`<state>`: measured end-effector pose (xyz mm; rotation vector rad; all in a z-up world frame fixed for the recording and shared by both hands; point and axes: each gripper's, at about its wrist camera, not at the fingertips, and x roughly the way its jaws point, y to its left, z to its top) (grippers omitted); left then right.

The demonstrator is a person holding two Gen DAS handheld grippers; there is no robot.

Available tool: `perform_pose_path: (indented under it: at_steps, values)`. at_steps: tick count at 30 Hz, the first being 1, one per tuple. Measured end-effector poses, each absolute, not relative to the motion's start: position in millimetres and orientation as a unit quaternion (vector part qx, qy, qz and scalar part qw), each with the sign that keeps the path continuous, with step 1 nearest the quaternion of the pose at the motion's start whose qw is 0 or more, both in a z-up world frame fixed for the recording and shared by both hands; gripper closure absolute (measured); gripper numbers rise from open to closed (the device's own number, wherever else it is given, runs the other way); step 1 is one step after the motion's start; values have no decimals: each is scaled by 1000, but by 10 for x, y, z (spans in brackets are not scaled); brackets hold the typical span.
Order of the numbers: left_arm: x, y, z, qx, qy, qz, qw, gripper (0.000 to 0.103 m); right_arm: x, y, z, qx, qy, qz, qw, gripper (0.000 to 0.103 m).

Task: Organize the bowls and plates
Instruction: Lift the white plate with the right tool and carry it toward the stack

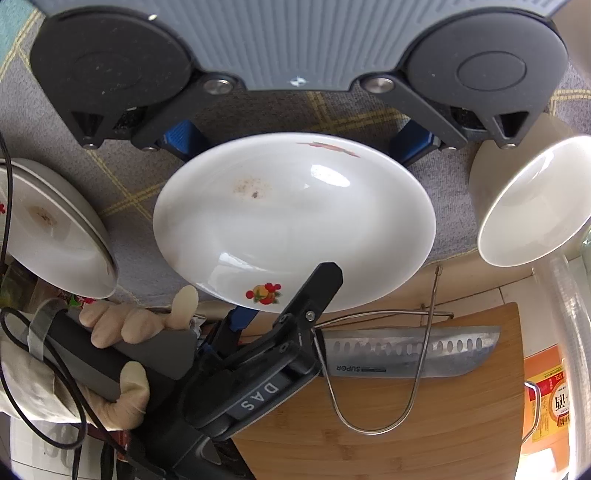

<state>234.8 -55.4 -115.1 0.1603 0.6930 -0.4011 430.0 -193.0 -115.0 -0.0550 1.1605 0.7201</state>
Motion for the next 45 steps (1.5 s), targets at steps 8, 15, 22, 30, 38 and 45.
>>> perform_pose_path:
  at_steps: [8,15,22,30,38,45]
  values:
    - [2388,-565,-1138,84,346,-200,913,0,4352,-1860,-1138,-46,544,352,760,0]
    - [2428,-566,-1135,90,347,-213,909,0,4380,-1807,-1141,-62,547,364,751,0]
    - [2401,-549,-1142,89,341,-215,911,0,4428,-1806,-1148,-58,546,376,746,0]
    - [2393,-541,-1134,89,341,-215,911,0,4428,-1801,-1146,-60,549,375,745,0]
    - [2401,-556,-1117,92,345,-213,909,0,4403,-1794,-1147,-63,550,376,743,0]
    - [2365,-559,-1103,101,352,-219,904,1,4307,-1788,-1154,-67,555,377,738,0]
